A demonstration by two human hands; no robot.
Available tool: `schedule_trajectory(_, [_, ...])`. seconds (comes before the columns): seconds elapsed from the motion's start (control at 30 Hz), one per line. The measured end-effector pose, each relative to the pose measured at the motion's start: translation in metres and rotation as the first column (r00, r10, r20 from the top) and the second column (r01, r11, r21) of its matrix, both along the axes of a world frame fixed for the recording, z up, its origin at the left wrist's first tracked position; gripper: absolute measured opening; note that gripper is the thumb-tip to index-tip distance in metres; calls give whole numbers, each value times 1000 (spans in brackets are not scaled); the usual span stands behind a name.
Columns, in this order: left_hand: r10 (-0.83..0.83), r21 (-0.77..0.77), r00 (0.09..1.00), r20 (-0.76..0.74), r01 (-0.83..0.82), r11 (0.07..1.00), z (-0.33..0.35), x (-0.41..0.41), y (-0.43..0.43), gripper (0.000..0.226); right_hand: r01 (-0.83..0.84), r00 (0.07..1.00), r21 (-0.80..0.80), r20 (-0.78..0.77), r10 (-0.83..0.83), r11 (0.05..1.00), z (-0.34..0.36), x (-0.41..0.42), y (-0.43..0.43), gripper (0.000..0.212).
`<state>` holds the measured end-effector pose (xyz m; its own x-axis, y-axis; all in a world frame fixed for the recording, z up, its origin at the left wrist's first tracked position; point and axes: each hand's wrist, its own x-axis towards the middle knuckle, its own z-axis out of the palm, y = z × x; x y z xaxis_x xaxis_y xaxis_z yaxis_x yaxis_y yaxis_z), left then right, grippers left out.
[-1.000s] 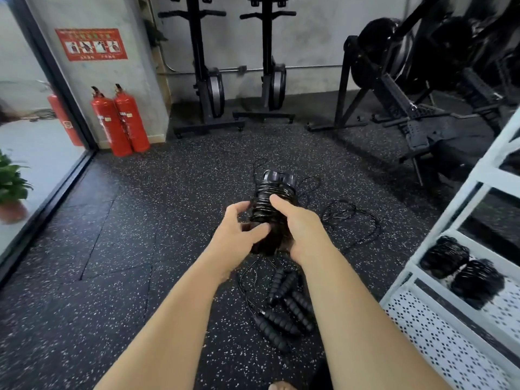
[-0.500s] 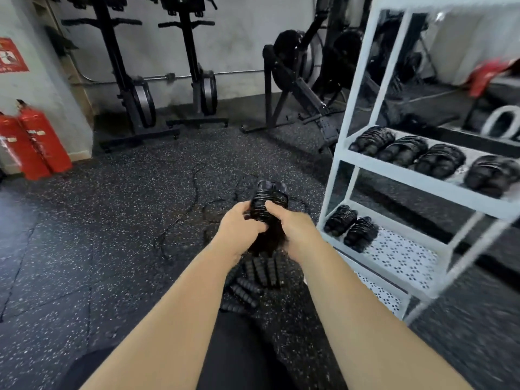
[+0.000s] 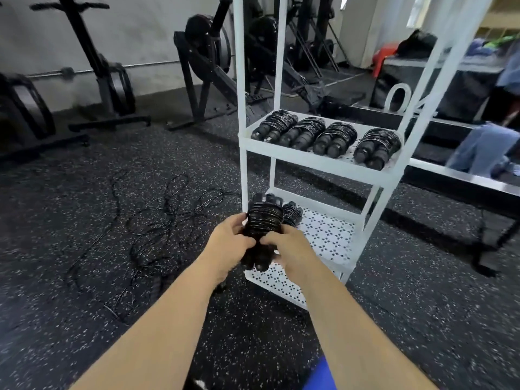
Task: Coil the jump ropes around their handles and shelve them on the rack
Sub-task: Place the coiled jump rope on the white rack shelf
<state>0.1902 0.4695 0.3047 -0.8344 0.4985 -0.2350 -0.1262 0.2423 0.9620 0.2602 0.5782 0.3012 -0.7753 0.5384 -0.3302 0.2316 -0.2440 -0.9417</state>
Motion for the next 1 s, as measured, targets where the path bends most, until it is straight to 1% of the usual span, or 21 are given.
schedule_trajectory(0.1, [-53, -14, 999, 0, 53, 999, -9, -9, 27, 63, 169, 985, -74, 28, -167, 983, -11, -9, 35, 16])
schedule_trajectory(0.2, [-104, -68, 995, -2, 104, 992, -19, -20, 51, 67, 316, 948, -124, 73, -309, 941, -28, -24, 72, 11])
schedule_trajectory(0.27, [-137, -99, 991, 6, 137, 986, -23, -24, 64, 67, 388, 919, -126, 119, -375, 913, -40, -33, 93, 9])
schedule_trajectory(0.37, [-196, -118, 981, 12, 196, 973, -29, -30, 80, 66, 455, 882, -106, 191, -431, 884, -58, -47, 116, 11])
schedule_trajectory(0.43, [-220, -125, 975, 5, 219, 968, -34, -34, 88, 64, 472, 864, -64, 230, -447, 879, -75, -57, 129, 15])
schedule_trajectory(0.5, [-230, -132, 973, 6, 228, 965, -38, -38, 94, 63, 474, 850, -17, 270, -452, 881, -91, -65, 139, 28])
schedule_trajectory(0.53, [-232, -138, 973, 8, 231, 963, -41, -40, 97, 63, 481, 841, 5, 280, -463, 877, -97, -67, 143, 31])
schedule_trajectory(0.63, [-233, -163, 972, 0, 230, 959, -48, -44, 100, 64, 494, 804, 110, 321, -501, 862, -102, -67, 148, 17])
schedule_trajectory(0.67, [-232, -169, 973, 0, 228, 959, -49, -45, 100, 64, 488, 800, 139, 325, -505, 862, -106, -68, 151, 17])
schedule_trajectory(0.8, [-229, -188, 973, -2, 225, 956, -56, -49, 99, 63, 425, 801, 189, 377, -465, 885, -115, -70, 151, 28])
schedule_trajectory(0.83, [-229, -191, 973, -4, 224, 956, -57, -49, 99, 61, 402, 806, 192, 390, -445, 895, -116, -69, 152, 25])
schedule_trajectory(0.93, [-226, -211, 974, -12, 218, 953, -58, -51, 96, 60, 367, 819, 182, 403, -410, 912, -120, -67, 156, 9])
schedule_trajectory(1.0, [-220, -224, 975, -15, 212, 951, -59, -52, 94, 59, 355, 807, 212, 423, -413, 911, -121, -66, 157, 7])
